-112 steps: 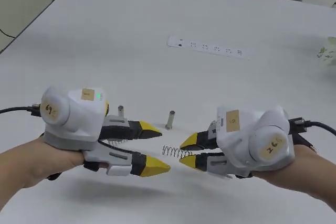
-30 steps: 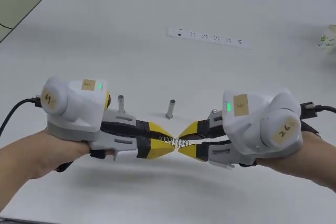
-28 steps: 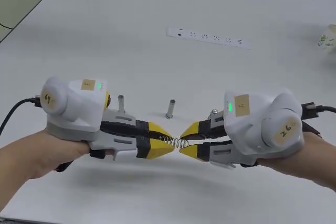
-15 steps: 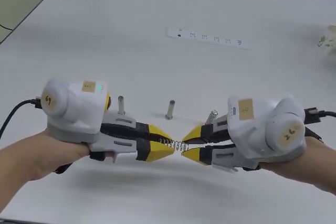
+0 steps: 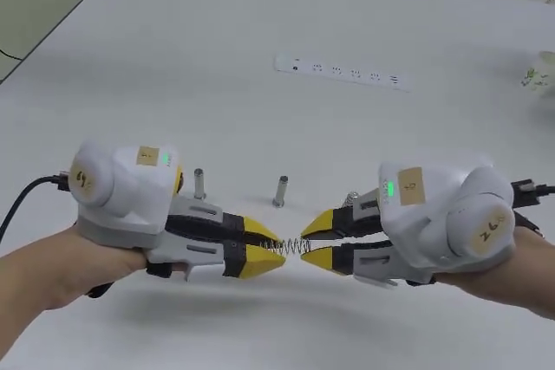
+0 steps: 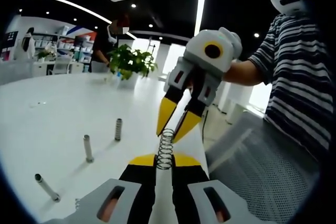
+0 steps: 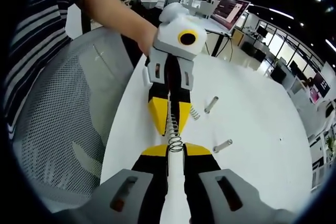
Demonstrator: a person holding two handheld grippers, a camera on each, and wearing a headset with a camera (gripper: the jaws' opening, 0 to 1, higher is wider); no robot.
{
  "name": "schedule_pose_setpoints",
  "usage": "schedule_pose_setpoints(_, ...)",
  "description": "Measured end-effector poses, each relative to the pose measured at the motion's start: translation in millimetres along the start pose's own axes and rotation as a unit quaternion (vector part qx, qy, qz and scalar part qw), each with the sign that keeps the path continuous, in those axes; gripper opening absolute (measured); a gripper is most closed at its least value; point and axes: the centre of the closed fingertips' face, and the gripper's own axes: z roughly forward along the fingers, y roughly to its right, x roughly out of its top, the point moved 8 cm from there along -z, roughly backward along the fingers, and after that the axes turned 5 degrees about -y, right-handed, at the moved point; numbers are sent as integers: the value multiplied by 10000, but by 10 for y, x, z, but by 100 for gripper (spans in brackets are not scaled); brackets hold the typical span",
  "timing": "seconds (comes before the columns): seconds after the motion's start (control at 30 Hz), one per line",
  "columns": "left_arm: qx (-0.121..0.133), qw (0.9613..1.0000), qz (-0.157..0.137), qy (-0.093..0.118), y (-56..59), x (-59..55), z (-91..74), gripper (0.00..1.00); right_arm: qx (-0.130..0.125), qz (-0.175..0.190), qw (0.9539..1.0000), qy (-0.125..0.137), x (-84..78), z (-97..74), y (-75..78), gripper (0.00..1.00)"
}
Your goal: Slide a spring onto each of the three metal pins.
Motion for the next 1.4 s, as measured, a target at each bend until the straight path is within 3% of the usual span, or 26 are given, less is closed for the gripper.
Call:
schedule_pose_setpoints(0.37,28,10000,36,-53,13,-13,-10,2,90,-117,9998,107,113,-48,26,7)
schedule_pose_setpoints(0.63,1,9999,85,-96,45,-17,7,2,225,256,9980,534,228,-77,37,7)
schedule_pose_setpoints(0.87,-11,9998,136,-157,42,-29,27,2,216,284,9972,657,284,-56,9,7)
schedule_pose_setpoints(1.13,-66,9997,194,-163,65,-2,77,2,161,163,9974,685,375,-33,7,7)
schedule_pose_setpoints(1.4,11,9996,224,-147,46,22,64,2,-71,-97,9979,636,421,-25,-13,7)
